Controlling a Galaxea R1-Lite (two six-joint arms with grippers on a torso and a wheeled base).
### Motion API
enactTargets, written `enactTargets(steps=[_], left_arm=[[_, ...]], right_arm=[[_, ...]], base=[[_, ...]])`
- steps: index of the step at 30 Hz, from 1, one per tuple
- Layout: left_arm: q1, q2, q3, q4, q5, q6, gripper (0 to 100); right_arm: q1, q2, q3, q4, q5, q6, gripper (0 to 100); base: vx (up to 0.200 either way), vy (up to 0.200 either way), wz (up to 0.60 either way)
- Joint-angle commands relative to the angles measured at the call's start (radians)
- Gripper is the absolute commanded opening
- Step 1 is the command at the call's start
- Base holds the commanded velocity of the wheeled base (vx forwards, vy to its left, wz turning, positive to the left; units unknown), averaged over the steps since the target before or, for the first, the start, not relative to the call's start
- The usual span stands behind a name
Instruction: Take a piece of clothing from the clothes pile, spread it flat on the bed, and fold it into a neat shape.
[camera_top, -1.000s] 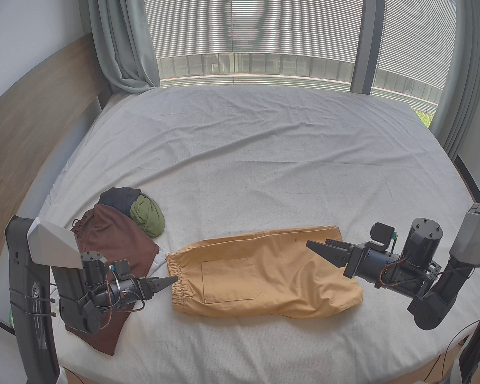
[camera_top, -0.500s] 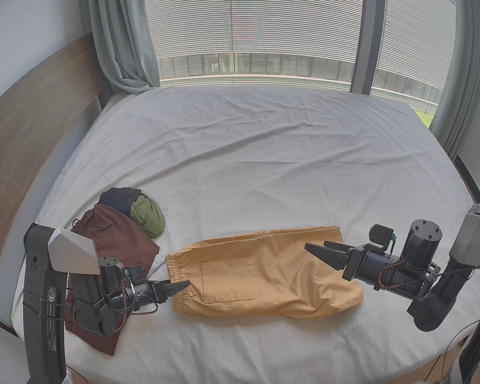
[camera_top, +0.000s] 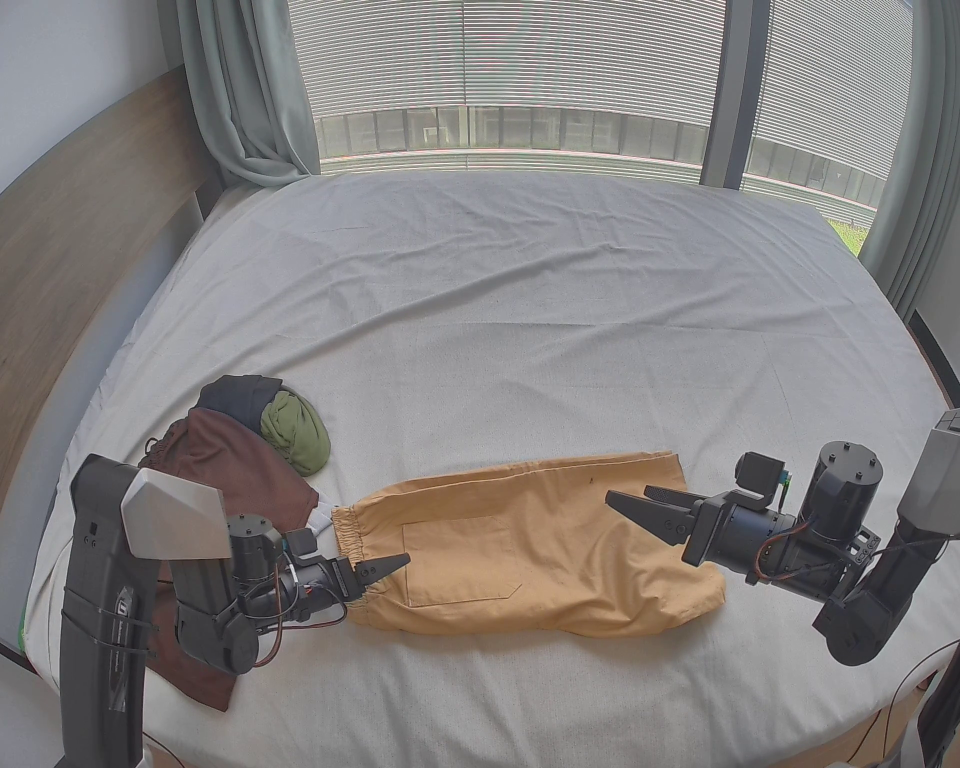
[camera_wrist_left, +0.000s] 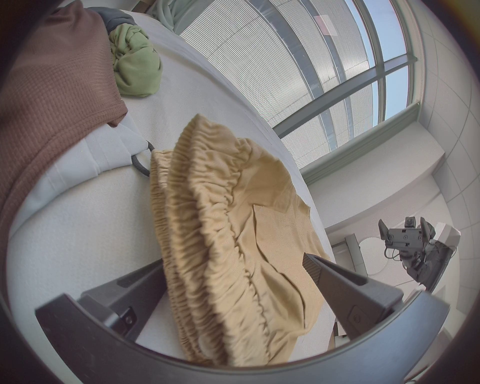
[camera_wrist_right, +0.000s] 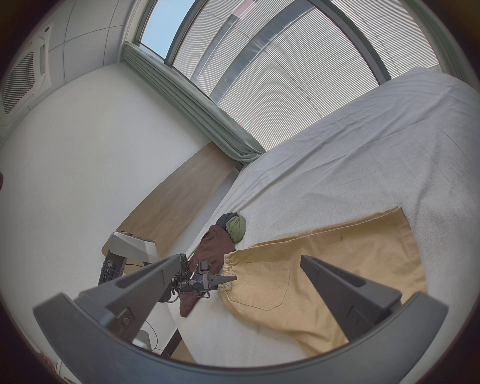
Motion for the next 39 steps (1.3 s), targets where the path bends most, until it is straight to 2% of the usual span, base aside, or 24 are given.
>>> enactTargets(steps=[1,6,13,14,22,28,29,30,32,33,34,39], left_arm=[[-0.018,-0.012,-0.009,-0.001,0.007,-0.035,100],[-0.032,-0.023,-0.014,-0.001,0.044,-0.088,100],[-0.03,-0.02,-0.023,-0.001,0.069,-0.09,100],[-0.03,-0.02,-0.023,-0.001,0.069,-0.09,0],[-0.02,-0.048,0.021,-0.001,0.064,-0.119,0],[0.011,-0.129,0.08,-0.001,0.026,-0.15,0],[0.029,-0.153,0.096,-0.001,-0.007,-0.147,0],[0.029,-0.153,0.096,-0.001,-0.007,-0.147,0],[0.056,-0.186,0.127,-0.001,-0.076,-0.145,0],[0.056,-0.186,0.127,-0.001,-0.076,-0.145,0],[0.082,-0.203,0.142,0.001,-0.123,-0.147,0],[0.111,-0.221,0.145,0.001,-0.143,-0.151,0]], right_arm=[[0.0,0.006,0.0,0.0,-0.001,0.0,100],[0.0,0.006,0.0,0.0,-0.001,0.0,100],[0.0,0.006,0.0,0.0,-0.001,0.0,100],[0.0,0.006,0.0,0.0,-0.001,0.0,100],[0.0,0.007,0.002,0.0,-0.001,0.0,100],[-0.004,0.056,0.014,0.0,-0.003,-0.005,100],[-0.006,0.082,0.016,0.0,-0.003,-0.006,100],[-0.006,0.082,0.016,0.0,-0.003,-0.006,100],[-0.007,0.099,0.017,0.0,-0.001,-0.009,100],[-0.007,0.099,0.017,0.0,-0.001,-0.009,100],[-0.007,0.111,0.022,0.0,-0.003,-0.011,100],[-0.004,0.113,0.023,0.0,-0.003,-0.011,100]], base=[[0.0,0.0,0.0],[0.0,0.0,0.0],[0.0,0.0,0.0],[0.0,0.0,0.0],[0.0,0.0,0.0],[0.0,0.0,0.0],[0.0,0.0,0.0],[0.0,0.0,0.0],[0.0,0.0,0.0],[0.0,0.0,0.0],[0.0,0.0,0.0],[0.0,0.0,0.0]])
